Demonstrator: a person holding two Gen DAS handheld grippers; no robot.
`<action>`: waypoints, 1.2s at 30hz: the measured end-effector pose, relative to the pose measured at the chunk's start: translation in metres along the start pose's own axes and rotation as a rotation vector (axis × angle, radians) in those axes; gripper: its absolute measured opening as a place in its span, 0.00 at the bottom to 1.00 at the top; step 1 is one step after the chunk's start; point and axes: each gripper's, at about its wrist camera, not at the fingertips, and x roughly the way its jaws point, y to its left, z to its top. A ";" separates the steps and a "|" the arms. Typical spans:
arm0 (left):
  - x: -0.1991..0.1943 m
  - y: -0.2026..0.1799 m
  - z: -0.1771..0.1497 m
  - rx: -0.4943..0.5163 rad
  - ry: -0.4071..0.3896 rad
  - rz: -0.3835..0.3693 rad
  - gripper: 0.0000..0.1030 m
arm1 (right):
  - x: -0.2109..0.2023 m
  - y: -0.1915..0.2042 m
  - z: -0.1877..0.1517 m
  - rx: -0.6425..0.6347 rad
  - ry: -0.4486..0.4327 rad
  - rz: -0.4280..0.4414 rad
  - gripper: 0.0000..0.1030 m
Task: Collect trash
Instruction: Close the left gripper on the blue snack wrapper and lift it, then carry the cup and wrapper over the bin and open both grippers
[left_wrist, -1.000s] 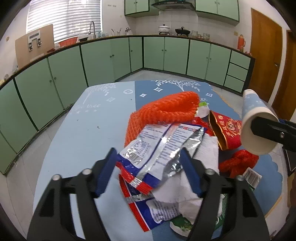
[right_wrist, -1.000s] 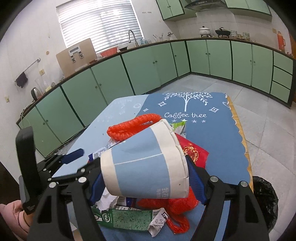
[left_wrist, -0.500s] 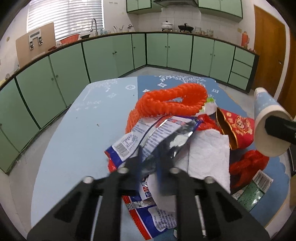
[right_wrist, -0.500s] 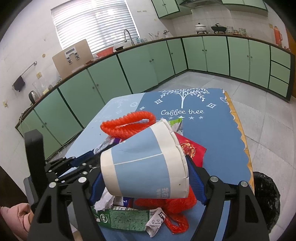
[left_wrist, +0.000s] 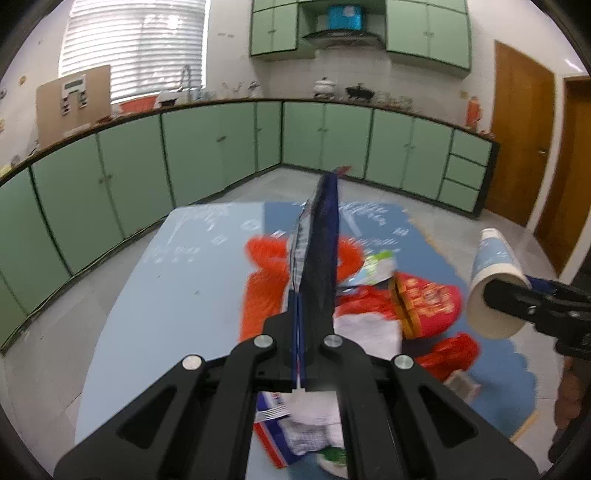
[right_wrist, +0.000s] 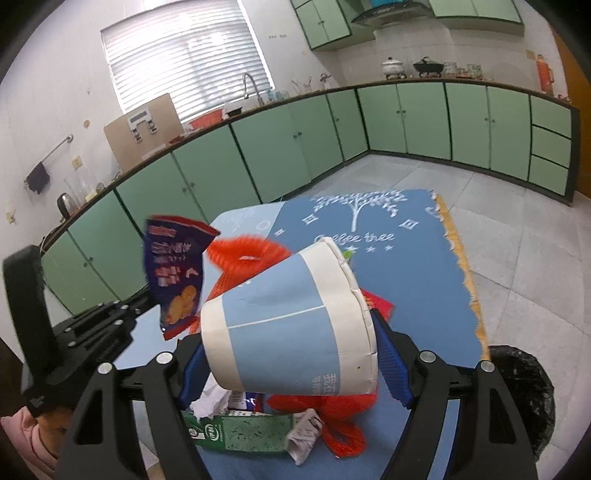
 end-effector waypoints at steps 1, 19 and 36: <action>-0.003 -0.006 0.002 0.007 -0.007 -0.016 0.00 | -0.009 -0.006 -0.001 0.011 -0.014 -0.018 0.74; 0.016 -0.219 0.003 0.202 0.015 -0.558 0.00 | -0.132 -0.167 -0.059 0.282 -0.100 -0.426 0.74; 0.126 -0.317 -0.048 0.266 0.286 -0.662 0.01 | -0.108 -0.239 -0.113 0.381 0.007 -0.540 0.74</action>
